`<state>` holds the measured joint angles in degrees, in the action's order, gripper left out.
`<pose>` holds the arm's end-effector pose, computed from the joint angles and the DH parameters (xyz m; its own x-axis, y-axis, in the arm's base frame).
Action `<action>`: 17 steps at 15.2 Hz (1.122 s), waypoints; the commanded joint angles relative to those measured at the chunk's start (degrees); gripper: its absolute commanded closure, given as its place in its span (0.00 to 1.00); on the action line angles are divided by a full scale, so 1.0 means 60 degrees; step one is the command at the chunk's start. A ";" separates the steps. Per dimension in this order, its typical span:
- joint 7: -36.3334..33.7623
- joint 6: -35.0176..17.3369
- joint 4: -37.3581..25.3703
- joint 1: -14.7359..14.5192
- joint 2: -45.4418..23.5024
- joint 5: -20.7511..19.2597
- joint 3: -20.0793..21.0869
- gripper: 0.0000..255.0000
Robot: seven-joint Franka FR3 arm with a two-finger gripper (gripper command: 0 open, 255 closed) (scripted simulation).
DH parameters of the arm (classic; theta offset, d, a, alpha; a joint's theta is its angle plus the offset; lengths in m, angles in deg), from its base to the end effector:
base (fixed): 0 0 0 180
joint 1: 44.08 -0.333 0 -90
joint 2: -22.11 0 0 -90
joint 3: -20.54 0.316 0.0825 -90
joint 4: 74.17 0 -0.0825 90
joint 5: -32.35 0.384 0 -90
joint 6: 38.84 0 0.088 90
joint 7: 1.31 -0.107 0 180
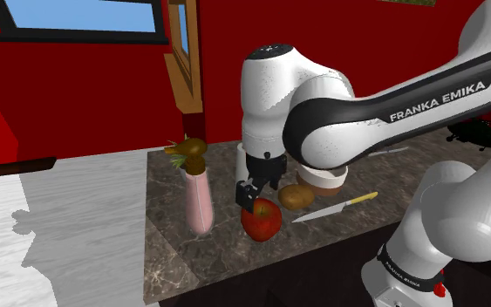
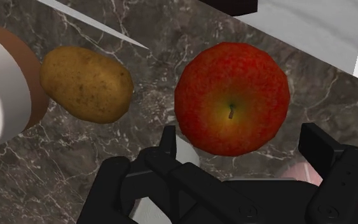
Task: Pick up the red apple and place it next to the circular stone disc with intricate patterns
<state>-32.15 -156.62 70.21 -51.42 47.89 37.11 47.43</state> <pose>0.3321 0.2311 0.4141 0.9994 -0.0267 0.0218 -0.0294 -0.9905 0.1342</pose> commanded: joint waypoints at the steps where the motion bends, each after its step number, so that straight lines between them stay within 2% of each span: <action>1: -0.0034 -0.0287 0.0180 0.0014 -0.0107 -0.0014 0.0046 0.00; 3: -0.0056 -0.0516 0.0321 0.0033 -0.0200 -0.0033 0.0077 0.00; 10: -0.0056 -0.0514 0.0320 0.0033 -0.0199 -0.0033 0.0077 0.00; 11: -0.0056 -0.0514 0.0320 0.0033 -0.0199 -0.0033 0.0077 1.00; 17: -0.0056 -0.0514 0.0320 0.0033 -0.0199 -0.0033 0.0077 1.00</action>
<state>-32.49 -159.71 72.12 -51.23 46.69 36.92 47.89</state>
